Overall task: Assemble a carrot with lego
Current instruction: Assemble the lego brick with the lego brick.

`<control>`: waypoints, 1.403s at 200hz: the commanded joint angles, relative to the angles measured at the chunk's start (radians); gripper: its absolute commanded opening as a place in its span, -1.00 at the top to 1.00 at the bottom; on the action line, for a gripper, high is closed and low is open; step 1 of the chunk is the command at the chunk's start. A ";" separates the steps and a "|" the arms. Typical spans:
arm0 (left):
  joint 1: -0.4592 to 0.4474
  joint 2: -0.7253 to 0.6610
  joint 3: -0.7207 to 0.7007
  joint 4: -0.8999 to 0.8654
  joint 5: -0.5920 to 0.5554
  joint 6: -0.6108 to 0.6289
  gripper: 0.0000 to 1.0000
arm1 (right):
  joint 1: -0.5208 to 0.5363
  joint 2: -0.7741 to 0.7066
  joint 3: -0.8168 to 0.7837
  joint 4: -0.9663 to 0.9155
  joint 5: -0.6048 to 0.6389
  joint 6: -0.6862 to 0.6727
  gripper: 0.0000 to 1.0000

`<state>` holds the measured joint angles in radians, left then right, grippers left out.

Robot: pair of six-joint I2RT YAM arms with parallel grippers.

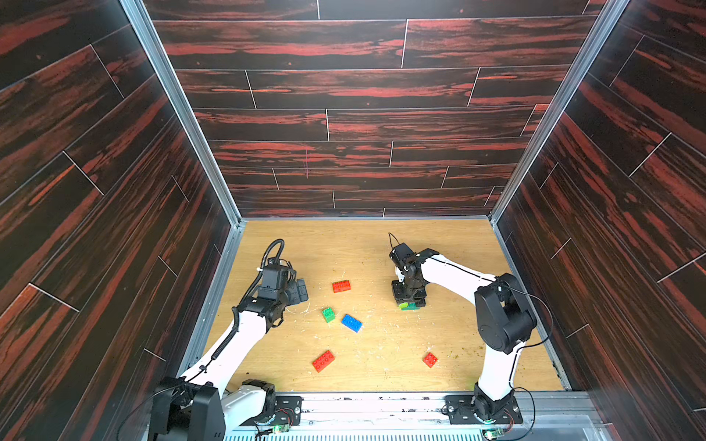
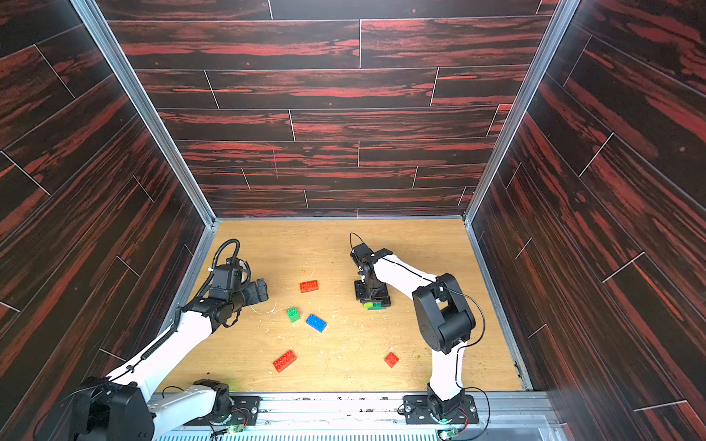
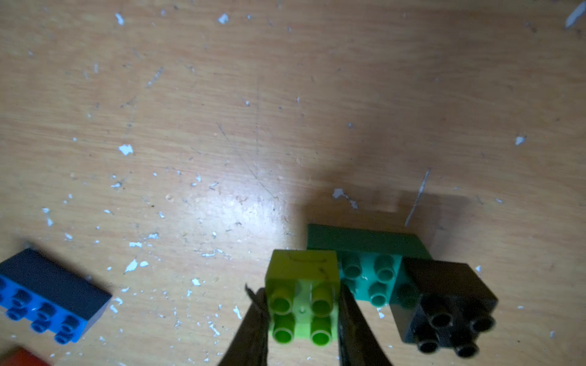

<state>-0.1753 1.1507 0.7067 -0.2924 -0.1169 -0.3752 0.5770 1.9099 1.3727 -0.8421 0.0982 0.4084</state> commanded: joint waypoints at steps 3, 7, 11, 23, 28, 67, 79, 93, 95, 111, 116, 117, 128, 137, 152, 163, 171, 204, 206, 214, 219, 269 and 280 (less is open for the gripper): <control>-0.003 -0.003 -0.009 -0.011 -0.017 -0.014 -0.96 | 0.004 0.064 -0.084 0.005 0.046 0.029 0.65; -0.003 -0.005 -0.009 -0.011 -0.018 -0.014 -0.95 | 0.004 0.064 -0.088 0.007 0.045 0.030 0.65; -0.003 -0.005 -0.009 -0.011 -0.018 -0.014 -0.96 | 0.004 0.063 -0.094 0.009 0.046 0.031 0.66; -0.003 -0.008 -0.010 -0.012 -0.022 -0.014 -0.96 | 0.005 0.055 -0.110 0.017 0.050 0.036 0.66; -0.003 -0.008 -0.010 -0.011 -0.021 -0.014 -0.96 | 0.006 0.051 -0.117 0.021 0.053 0.039 0.66; -0.003 -0.005 -0.010 -0.008 -0.021 -0.016 -0.96 | 0.006 0.022 -0.156 0.034 0.033 0.078 0.67; -0.004 -0.003 -0.010 -0.005 -0.018 -0.016 -0.96 | 0.005 0.016 -0.157 0.025 0.035 0.101 0.69; -0.003 -0.002 -0.010 -0.007 -0.017 -0.016 -0.96 | 0.006 0.011 -0.153 0.013 0.042 0.123 0.71; -0.003 -0.002 -0.011 -0.008 -0.017 -0.015 -0.96 | 0.006 0.011 -0.151 0.010 0.045 0.126 0.72; -0.003 -0.002 -0.010 -0.007 -0.017 -0.016 -0.96 | 0.005 0.007 -0.148 0.007 0.046 0.135 0.73; -0.003 -0.002 -0.010 -0.007 -0.017 -0.016 -0.96 | 0.005 0.008 -0.146 0.001 0.052 0.138 0.73; -0.003 -0.002 -0.010 -0.007 -0.017 -0.016 -0.96 | 0.005 0.008 -0.146 0.001 0.054 0.138 0.73; -0.003 -0.003 -0.011 -0.008 -0.017 -0.016 -0.96 | 0.007 0.009 -0.145 0.001 0.057 0.139 0.72; -0.004 -0.005 -0.010 -0.007 -0.017 -0.016 -0.96 | 0.006 0.011 -0.145 -0.001 0.059 0.138 0.72; -0.003 -0.006 -0.009 -0.007 -0.017 -0.015 -0.96 | 0.006 0.017 -0.137 -0.005 0.065 0.132 0.68; -0.003 -0.009 -0.009 -0.008 -0.019 -0.016 -0.96 | 0.005 0.016 -0.123 -0.014 0.070 0.132 0.62; -0.003 -0.010 -0.010 -0.008 -0.020 -0.016 -0.96 | 0.002 0.013 -0.108 -0.022 0.070 0.132 0.57; -0.003 -0.016 -0.010 -0.009 -0.022 -0.016 -0.96 | -0.006 -0.001 -0.025 -0.061 0.064 0.128 0.16; -0.003 -0.017 -0.011 -0.008 -0.022 -0.016 -0.96 | -0.005 -0.001 -0.019 -0.062 0.063 0.128 0.15; -0.003 -0.017 -0.010 -0.008 -0.023 -0.016 -0.96 | -0.007 -0.004 -0.005 -0.066 0.058 0.127 0.09; -0.003 -0.017 -0.010 -0.008 -0.023 -0.016 -0.96 | -0.009 -0.007 0.003 -0.069 0.053 0.126 0.06; -0.003 -0.025 -0.010 -0.008 -0.026 -0.013 -0.96 | -0.028 -0.040 0.029 -0.078 0.039 0.078 -0.19; -0.004 -0.028 -0.012 -0.008 -0.027 -0.013 -0.96 | -0.028 -0.061 0.024 -0.068 0.057 0.006 -0.25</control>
<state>-0.1753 1.1503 0.7033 -0.2920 -0.1242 -0.3756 0.5533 1.8683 1.3857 -0.8822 0.1398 0.5117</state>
